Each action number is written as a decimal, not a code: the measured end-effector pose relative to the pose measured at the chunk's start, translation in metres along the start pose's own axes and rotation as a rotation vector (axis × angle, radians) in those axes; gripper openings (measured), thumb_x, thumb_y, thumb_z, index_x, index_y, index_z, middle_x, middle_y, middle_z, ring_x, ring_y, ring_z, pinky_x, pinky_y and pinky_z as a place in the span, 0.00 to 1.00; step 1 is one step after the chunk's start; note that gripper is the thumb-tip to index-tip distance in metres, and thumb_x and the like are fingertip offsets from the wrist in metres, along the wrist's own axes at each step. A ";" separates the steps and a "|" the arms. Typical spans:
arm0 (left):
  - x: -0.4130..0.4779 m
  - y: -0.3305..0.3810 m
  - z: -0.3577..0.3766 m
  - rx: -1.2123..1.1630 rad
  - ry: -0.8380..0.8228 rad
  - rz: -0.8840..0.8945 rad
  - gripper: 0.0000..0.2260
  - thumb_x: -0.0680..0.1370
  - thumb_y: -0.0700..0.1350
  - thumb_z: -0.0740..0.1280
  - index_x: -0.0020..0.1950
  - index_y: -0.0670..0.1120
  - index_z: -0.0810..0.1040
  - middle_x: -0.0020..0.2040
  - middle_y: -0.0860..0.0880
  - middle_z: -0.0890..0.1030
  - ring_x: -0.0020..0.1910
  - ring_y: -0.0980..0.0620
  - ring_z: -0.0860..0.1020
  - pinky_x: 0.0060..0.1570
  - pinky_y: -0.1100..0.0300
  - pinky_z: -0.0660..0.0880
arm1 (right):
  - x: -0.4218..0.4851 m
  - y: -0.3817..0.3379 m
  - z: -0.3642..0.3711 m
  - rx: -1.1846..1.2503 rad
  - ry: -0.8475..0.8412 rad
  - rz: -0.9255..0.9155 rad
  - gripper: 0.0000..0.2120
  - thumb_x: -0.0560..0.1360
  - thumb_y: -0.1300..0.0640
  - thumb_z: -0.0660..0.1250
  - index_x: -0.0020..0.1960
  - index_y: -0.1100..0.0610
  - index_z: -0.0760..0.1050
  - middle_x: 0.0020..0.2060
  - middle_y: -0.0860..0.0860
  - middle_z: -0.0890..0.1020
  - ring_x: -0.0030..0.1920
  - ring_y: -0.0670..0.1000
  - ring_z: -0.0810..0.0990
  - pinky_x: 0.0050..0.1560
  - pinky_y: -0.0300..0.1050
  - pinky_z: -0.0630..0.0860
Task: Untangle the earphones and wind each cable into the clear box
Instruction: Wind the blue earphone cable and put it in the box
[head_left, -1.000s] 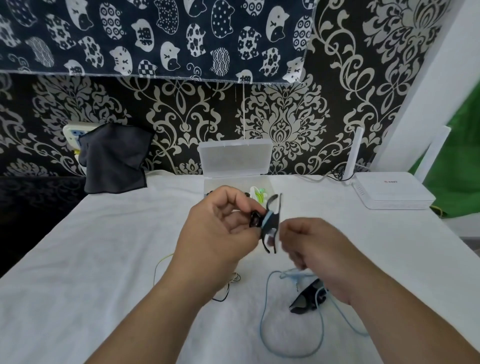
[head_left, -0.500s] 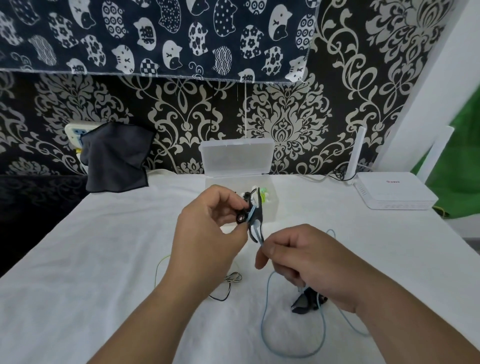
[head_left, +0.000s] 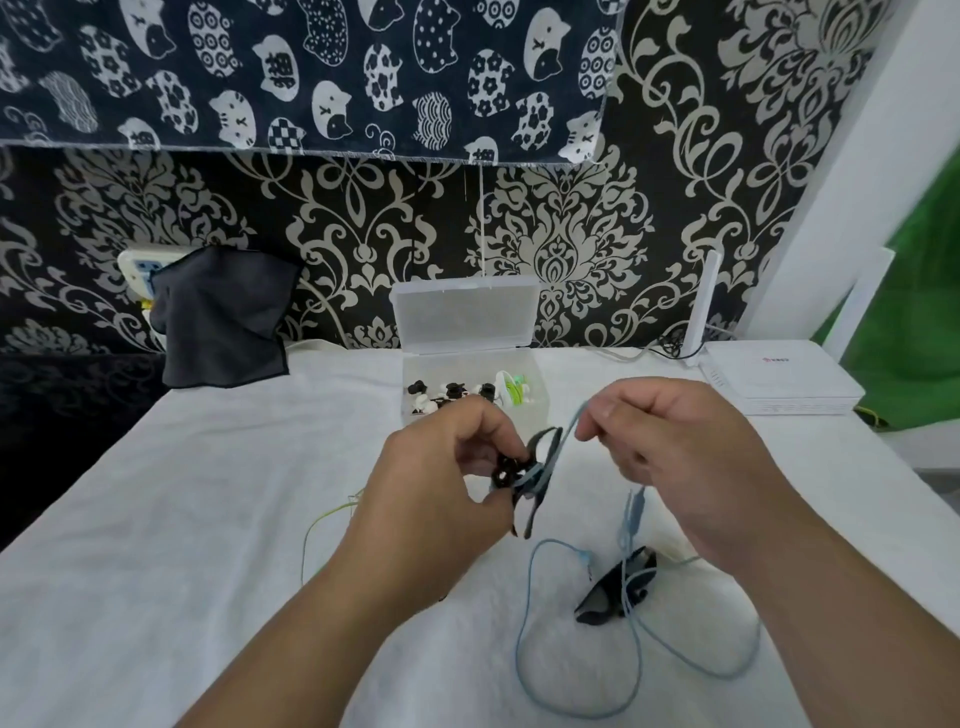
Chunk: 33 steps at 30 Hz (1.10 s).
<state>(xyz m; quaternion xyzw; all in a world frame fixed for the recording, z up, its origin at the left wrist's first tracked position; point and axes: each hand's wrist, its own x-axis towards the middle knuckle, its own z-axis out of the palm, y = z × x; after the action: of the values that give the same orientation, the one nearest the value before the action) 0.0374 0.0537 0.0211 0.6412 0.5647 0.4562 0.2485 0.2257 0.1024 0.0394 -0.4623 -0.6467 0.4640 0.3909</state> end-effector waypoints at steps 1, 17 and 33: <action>0.000 0.002 0.000 -0.051 -0.033 -0.008 0.18 0.68 0.29 0.71 0.41 0.53 0.78 0.42 0.55 0.84 0.44 0.54 0.83 0.50 0.58 0.80 | 0.000 0.000 -0.001 -0.090 0.042 -0.024 0.14 0.80 0.57 0.64 0.37 0.53 0.82 0.25 0.49 0.66 0.28 0.49 0.62 0.30 0.40 0.62; 0.006 0.003 0.000 -0.596 0.152 -0.168 0.17 0.69 0.20 0.66 0.41 0.43 0.73 0.41 0.46 0.85 0.37 0.51 0.83 0.38 0.66 0.76 | -0.005 0.017 0.028 -0.237 -0.374 0.239 0.17 0.82 0.51 0.60 0.41 0.54 0.82 0.27 0.47 0.69 0.33 0.52 0.64 0.38 0.48 0.61; -0.001 0.001 0.000 0.181 0.172 0.059 0.17 0.68 0.32 0.72 0.43 0.54 0.76 0.43 0.61 0.81 0.45 0.62 0.80 0.45 0.70 0.74 | -0.011 -0.007 0.013 -0.114 -0.495 0.096 0.16 0.82 0.53 0.64 0.39 0.57 0.82 0.26 0.50 0.68 0.29 0.49 0.63 0.30 0.35 0.62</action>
<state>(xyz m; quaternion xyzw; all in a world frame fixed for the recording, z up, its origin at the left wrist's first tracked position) 0.0384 0.0522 0.0215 0.6359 0.6036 0.4639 0.1266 0.2150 0.0879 0.0421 -0.3864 -0.7251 0.5437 0.1714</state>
